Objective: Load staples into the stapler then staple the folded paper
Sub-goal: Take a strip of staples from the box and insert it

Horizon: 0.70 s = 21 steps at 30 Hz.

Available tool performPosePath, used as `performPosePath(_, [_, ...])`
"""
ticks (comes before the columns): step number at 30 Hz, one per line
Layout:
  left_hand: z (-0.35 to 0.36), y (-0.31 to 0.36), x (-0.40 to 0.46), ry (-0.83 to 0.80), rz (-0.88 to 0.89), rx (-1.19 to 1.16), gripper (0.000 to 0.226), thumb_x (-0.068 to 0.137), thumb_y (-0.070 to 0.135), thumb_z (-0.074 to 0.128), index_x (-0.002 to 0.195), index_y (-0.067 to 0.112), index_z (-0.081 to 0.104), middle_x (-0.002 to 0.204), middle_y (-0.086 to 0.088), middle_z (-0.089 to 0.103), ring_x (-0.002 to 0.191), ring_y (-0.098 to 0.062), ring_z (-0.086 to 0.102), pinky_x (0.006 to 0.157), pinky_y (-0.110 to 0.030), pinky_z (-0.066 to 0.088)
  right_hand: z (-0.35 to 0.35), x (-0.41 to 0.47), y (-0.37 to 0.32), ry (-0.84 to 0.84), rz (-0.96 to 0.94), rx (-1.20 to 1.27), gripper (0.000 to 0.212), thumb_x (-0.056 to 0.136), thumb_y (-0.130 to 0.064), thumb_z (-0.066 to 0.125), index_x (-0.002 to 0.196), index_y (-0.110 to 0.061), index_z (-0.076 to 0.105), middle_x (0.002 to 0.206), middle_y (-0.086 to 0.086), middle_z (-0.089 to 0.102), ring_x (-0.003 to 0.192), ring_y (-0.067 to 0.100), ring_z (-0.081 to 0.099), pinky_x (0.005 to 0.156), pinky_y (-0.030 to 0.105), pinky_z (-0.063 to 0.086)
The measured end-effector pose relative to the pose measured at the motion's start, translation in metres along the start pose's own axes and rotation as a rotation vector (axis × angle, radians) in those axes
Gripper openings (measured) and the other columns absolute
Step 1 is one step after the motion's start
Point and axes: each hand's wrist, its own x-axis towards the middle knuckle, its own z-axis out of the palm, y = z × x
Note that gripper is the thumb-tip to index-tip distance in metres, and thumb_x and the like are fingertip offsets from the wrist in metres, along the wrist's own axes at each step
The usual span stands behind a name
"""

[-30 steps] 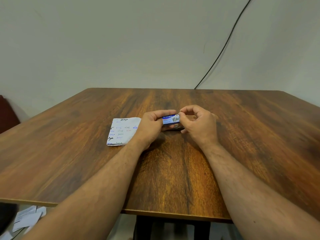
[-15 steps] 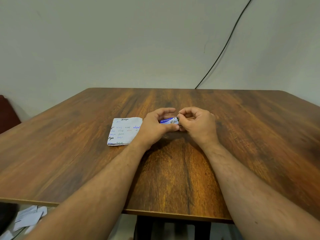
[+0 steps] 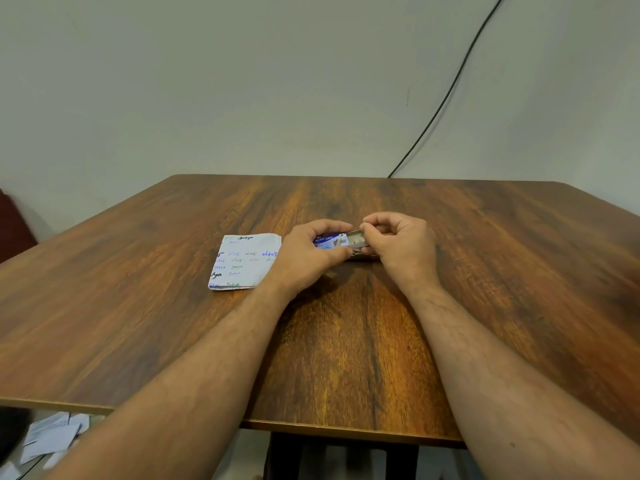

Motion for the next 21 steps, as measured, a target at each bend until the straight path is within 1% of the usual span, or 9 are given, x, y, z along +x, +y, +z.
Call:
performPosePath(3, [0.0010,0.0013,-0.0009,0.007,-0.002,0.024,0.034,0.076,0.033,0.085,0.107,0.035,0.074,0.107,0.011,0.073,0.100,-0.008,0.068,0.090,-0.034,0.059,-0.0003,0.0001,-0.0007,0.003,-0.005,-0.005,0.009,0.089,-0.021,0.075,0.096,-0.018,0.079,0.086,-0.007,0.075,0.083,0.005,0.072,0.068,0.024,0.062])
performPosePath(4, [0.0013,0.0014,-0.0010,0.015,-0.004,0.030,0.033,0.076,0.033,0.086,0.106,0.034,0.074,0.106,0.011,0.073,0.099,-0.008,0.069,0.088,-0.033,0.059,-0.0004,-0.0005,-0.0018,0.000,-0.011,0.001,0.008,0.088,-0.020,0.075,0.095,-0.019,0.079,0.085,-0.007,0.075,0.081,0.004,0.072,0.068,0.023,0.061])
performPosePath(7, [0.0017,0.0023,-0.0017,0.019,-0.013,0.040,0.028,0.078,0.029,0.084,0.105,0.030,0.075,0.101,0.010,0.074,0.094,-0.009,0.070,0.081,-0.028,0.059,0.0006,-0.0023,-0.0041,-0.034,-0.078,-0.030,0.007,0.086,-0.018,0.074,0.088,-0.021,0.080,0.080,-0.011,0.075,0.077,-0.002,0.071,0.067,0.011,0.054])
performPosePath(8, [0.0017,0.0025,-0.0020,0.018,-0.018,0.040,0.027,0.079,0.028,0.084,0.104,0.029,0.075,0.100,0.009,0.074,0.092,-0.009,0.070,0.078,-0.026,0.059,0.0006,-0.0029,-0.0041,-0.053,-0.104,-0.047,0.007,0.085,-0.018,0.074,0.086,-0.021,0.080,0.079,-0.012,0.075,0.076,-0.002,0.071,0.067,0.011,0.054])
performPosePath(11, [0.0013,0.0022,-0.0015,0.020,-0.034,0.024,0.024,0.078,0.032,0.084,0.100,0.031,0.075,0.095,0.009,0.075,0.087,-0.009,0.072,0.073,-0.024,0.059,0.0011,-0.0037,-0.0031,-0.112,-0.171,-0.105,0.009,0.082,-0.019,0.075,0.086,-0.023,0.081,0.083,-0.012,0.076,0.080,0.003,0.071,0.073,0.020,0.057])
performPosePath(14, [0.0018,0.0019,-0.0014,0.018,-0.044,0.024,0.023,0.077,0.034,0.085,0.098,0.031,0.075,0.094,0.010,0.075,0.087,-0.009,0.072,0.073,-0.025,0.059,0.0011,-0.0021,-0.0013,-0.130,-0.202,-0.143,0.012,0.081,-0.019,0.076,0.090,-0.024,0.082,0.088,-0.009,0.075,0.084,0.003,0.069,0.076,0.023,0.056])
performPosePath(16, [0.0021,0.0020,-0.0011,0.026,-0.045,0.031,0.023,0.077,0.032,0.085,0.097,0.031,0.075,0.094,0.009,0.075,0.087,-0.009,0.071,0.073,-0.026,0.059,0.0018,-0.0013,-0.0001,-0.159,-0.157,-0.105,0.013,0.082,-0.019,0.077,0.091,-0.025,0.083,0.089,-0.008,0.075,0.080,0.007,0.071,0.071,0.028,0.060])
performPosePath(18, [0.0023,0.0021,-0.0013,0.031,-0.044,0.044,0.022,0.077,0.029,0.084,0.097,0.030,0.075,0.095,0.008,0.075,0.088,-0.009,0.071,0.074,-0.026,0.059,0.0024,-0.0021,-0.0019,-0.194,-0.064,-0.027,0.012,0.084,-0.017,0.078,0.094,-0.023,0.082,0.093,-0.005,0.074,0.071,0.012,0.073,0.060,0.033,0.063])
performPosePath(21, [0.0023,0.0013,-0.0009,0.032,-0.044,0.032,0.022,0.075,0.031,0.085,0.095,0.031,0.076,0.093,0.009,0.075,0.087,-0.010,0.071,0.074,-0.027,0.060,0.0011,-0.0033,-0.0063,-0.211,0.011,0.025,0.016,0.086,-0.014,0.078,0.102,-0.018,0.080,0.098,0.001,0.074,0.066,0.011,0.075,0.054,0.022,0.059])
